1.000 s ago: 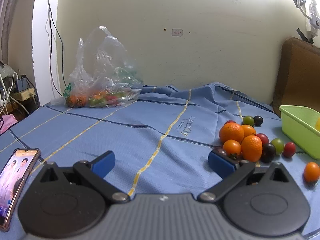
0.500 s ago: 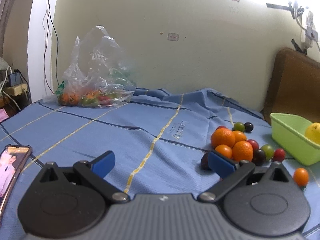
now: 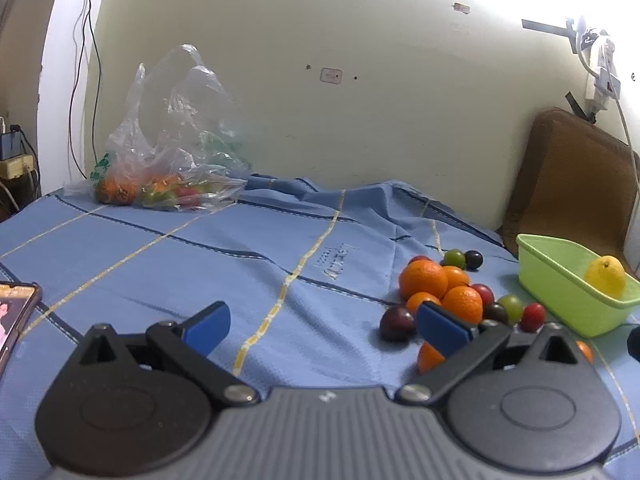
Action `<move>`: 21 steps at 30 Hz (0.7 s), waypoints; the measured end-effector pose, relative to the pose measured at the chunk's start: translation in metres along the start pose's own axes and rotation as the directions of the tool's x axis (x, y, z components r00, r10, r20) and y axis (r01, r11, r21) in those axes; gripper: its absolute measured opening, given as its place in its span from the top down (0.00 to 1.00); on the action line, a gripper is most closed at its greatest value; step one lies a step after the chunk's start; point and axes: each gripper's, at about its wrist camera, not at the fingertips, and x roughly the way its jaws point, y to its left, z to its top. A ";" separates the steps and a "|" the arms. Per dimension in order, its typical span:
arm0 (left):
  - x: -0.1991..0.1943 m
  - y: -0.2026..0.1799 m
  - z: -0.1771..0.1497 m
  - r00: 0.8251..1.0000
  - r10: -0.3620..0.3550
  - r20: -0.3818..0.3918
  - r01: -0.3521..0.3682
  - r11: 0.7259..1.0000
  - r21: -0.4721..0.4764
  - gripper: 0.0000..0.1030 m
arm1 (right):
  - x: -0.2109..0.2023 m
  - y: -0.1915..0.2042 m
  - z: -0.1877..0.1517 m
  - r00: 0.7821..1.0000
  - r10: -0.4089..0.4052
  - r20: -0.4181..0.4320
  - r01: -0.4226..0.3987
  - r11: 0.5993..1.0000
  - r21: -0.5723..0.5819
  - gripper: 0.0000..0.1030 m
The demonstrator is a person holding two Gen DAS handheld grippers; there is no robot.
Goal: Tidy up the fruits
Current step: 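Move the left tool slowly toward the mandarin oranges beside the tomatoes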
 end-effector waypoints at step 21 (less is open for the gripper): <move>-0.007 -0.007 -0.001 0.999 -0.016 0.028 0.015 0.999 0.039 0.01 | 0.001 0.000 0.000 1.000 0.002 -0.011 -0.002 1.000 0.006 0.06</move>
